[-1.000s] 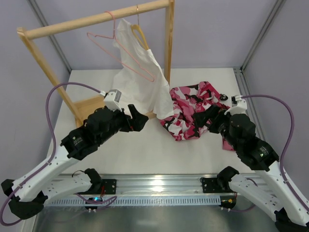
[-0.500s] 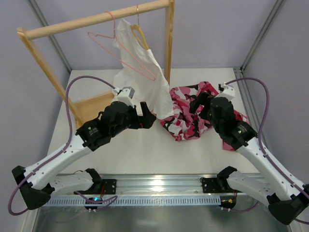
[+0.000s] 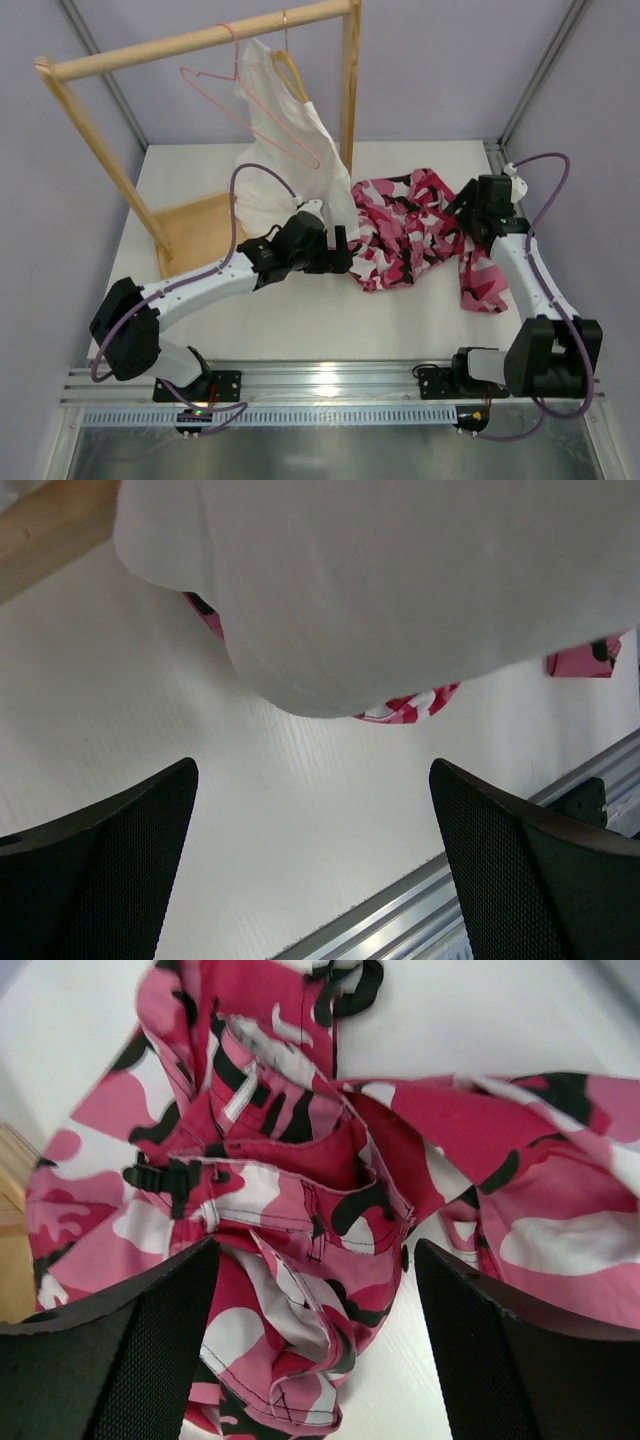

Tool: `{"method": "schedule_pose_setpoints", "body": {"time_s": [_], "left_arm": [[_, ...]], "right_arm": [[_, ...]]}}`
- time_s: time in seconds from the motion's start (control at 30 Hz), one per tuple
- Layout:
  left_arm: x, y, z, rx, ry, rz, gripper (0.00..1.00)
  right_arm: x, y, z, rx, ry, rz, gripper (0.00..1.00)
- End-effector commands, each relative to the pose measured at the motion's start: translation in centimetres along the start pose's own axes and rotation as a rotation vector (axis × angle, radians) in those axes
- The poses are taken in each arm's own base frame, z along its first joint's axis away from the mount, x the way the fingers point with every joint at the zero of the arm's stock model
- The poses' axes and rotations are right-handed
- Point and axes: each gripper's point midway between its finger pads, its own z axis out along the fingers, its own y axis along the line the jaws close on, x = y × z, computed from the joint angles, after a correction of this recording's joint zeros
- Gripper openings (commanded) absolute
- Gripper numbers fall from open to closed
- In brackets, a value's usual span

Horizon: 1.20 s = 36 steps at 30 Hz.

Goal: Place the trousers on the hanger
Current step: Fold the trousers

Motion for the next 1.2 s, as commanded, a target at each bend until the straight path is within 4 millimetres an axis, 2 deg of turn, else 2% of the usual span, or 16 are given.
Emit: {"method": "schedule_pose_setpoints", "body": {"time_s": [0.0, 0.07, 0.1, 0.17, 0.2, 0.3, 0.47, 0.57, 0.6, 0.63, 0.73, 0.8, 0.93, 1.0, 1.1, 1.17], "left_arm": [[-0.9, -2.6, 1.2, 0.120, -0.041, -0.021, 0.98], [-0.9, -2.6, 1.9, 0.129, -0.051, -0.020, 0.98], [-0.5, -2.3, 2.7, 0.115, -0.044, -0.022, 0.98], [-1.0, -2.7, 3.3, 0.127, -0.064, -0.026, 0.98], [-1.2, -3.0, 3.6, 0.136, -0.066, -0.026, 0.98], [-1.2, -3.6, 4.6, 0.158, -0.064, -0.025, 0.93], [-0.9, -4.0, 6.3, 0.160, -0.036, -0.017, 0.81], [-0.3, -3.9, 6.7, 0.161, -0.020, -0.028, 0.68], [-0.3, -3.9, 6.7, 0.160, -0.018, -0.033, 0.63], [-0.2, -3.8, 6.6, 0.159, -0.017, -0.040, 0.50], [0.1, -3.5, 6.3, 0.154, -0.015, -0.043, 0.31], [0.3, -2.9, 5.9, 0.129, -0.014, -0.045, 0.25], [0.6, -2.3, 5.0, 0.125, -0.019, -0.037, 0.00], [0.6, -2.2, 4.4, 0.128, -0.024, -0.032, 0.00], [0.8, -2.1, 3.9, 0.132, -0.016, -0.037, 0.00], [1.0, -2.2, 3.4, 0.146, -0.008, -0.040, 0.00]], "right_arm": [[1.6, 2.7, 2.7, -0.137, 0.118, -0.021, 0.80], [3.3, 3.8, 3.2, -0.220, 0.195, -0.055, 0.78], [5.4, 3.7, 3.8, -0.242, 0.258, -0.060, 0.77], [7.4, 4.9, 3.3, -0.348, 0.309, -0.075, 0.74], [8.9, 4.3, 3.1, -0.351, 0.330, -0.086, 0.74], [10.4, 3.0, 2.7, -0.330, 0.334, -0.132, 0.72], [8.4, 2.3, 0.5, -0.291, 0.262, -0.172, 0.72], [6.0, 3.2, -0.5, -0.295, 0.189, -0.187, 0.72], [5.9, 4.7, -1.1, -0.323, 0.172, -0.221, 0.72], [5.7, 5.3, -1.1, -0.330, 0.158, -0.243, 0.72], [6.3, 7.3, -0.5, -0.354, 0.136, -0.336, 0.72], [6.7, 7.5, 0.8, -0.307, 0.134, -0.385, 0.72], [7.3, 7.5, 2.2, -0.256, 0.127, -0.454, 0.67], [7.3, 6.6, 2.9, -0.206, 0.125, -0.471, 0.56], [7.5, 5.6, 3.5, -0.152, 0.122, -0.479, 0.54], [7.4, 4.7, 3.8, -0.105, 0.115, -0.486, 0.44]]}}
